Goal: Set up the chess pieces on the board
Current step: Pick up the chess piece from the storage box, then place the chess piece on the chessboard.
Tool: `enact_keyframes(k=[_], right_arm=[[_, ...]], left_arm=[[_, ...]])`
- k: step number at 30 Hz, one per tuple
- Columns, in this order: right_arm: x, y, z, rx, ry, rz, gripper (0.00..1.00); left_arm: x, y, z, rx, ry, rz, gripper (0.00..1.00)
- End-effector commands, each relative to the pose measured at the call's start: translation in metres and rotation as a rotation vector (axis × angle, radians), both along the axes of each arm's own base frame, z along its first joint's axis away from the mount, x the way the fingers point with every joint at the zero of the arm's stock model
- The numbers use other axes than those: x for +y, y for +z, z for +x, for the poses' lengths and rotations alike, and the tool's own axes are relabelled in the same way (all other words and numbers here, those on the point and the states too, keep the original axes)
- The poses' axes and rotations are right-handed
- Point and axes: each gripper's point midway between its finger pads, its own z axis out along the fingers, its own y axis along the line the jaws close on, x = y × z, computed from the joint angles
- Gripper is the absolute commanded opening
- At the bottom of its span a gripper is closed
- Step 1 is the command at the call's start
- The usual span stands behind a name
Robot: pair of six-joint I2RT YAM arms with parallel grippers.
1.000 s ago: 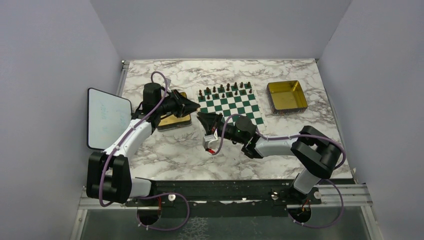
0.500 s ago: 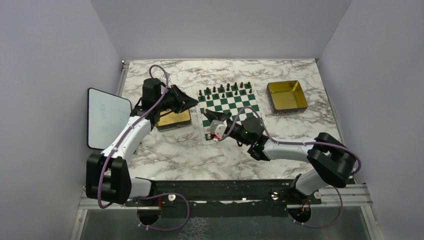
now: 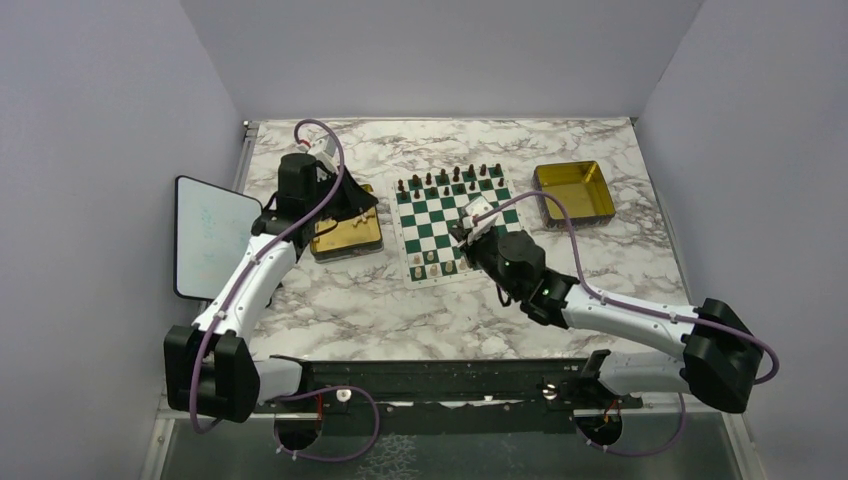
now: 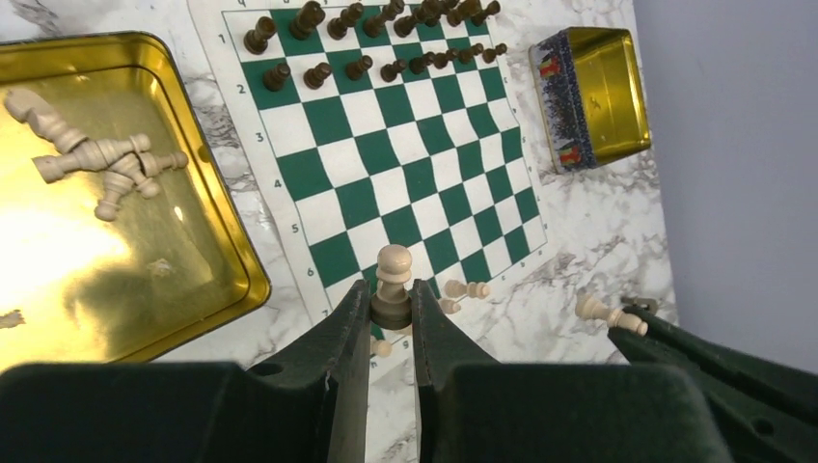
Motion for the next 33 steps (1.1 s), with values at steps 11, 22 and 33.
enact_keyframes(k=[11,22,33], right_arm=[[-0.100,-0.094,0.009,0.334,-0.459,0.057,0.01],[-0.125,-0.123,0.006,0.312,-0.521,0.144,0.01],[-0.125,-0.133,0.016,0.313,-0.526,0.180,0.01]], left_arm=[[0.009,-0.014,-0.019,-0.101,-0.106,0.156,0.13],[0.010,-0.016,-0.024,-0.110,-0.114,0.167,0.13],[0.010,-0.017,-0.025,-0.108,-0.116,0.164,0.13]])
